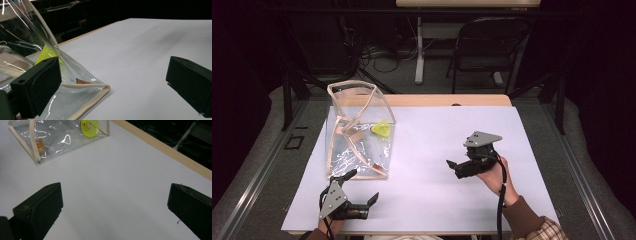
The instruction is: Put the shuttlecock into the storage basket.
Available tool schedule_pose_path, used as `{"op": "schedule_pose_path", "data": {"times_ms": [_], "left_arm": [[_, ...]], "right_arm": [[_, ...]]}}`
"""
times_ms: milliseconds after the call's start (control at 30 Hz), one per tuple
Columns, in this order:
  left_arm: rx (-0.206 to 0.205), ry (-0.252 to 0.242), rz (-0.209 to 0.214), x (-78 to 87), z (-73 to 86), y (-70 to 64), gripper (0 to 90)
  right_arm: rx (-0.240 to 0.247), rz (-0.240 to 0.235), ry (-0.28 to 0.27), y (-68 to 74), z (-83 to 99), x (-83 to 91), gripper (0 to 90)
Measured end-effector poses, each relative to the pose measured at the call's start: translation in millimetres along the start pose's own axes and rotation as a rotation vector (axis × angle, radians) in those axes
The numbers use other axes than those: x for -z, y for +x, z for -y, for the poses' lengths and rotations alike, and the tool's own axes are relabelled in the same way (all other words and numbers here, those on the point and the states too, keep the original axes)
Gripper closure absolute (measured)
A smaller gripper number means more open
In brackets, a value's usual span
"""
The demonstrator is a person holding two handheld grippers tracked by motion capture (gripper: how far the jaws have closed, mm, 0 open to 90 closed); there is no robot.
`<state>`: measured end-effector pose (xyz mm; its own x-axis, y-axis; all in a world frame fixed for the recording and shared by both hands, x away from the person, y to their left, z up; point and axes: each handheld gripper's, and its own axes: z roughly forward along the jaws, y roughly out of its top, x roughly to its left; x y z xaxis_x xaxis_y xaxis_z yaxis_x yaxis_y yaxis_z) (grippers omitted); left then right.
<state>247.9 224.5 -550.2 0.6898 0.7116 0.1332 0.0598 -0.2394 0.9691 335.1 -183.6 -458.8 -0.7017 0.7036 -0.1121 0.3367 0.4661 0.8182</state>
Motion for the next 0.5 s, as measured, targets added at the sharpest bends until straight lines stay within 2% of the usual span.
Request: {"op": "schedule_pose_path", "data": {"times_ms": [100,500], "left_arm": [[-0.001,0.000,-0.001,-0.1,0.0,-0.1,0.0],[0.000,0.000,-0.001,0.0,0.1,0.0,0.0]], "right_arm": [[-0.007,-0.004,0.006,2.5,10.7,1.4,0.0],[-0.032,0.007,-0.027,11.4,42.1,8.4,0.0]]}}
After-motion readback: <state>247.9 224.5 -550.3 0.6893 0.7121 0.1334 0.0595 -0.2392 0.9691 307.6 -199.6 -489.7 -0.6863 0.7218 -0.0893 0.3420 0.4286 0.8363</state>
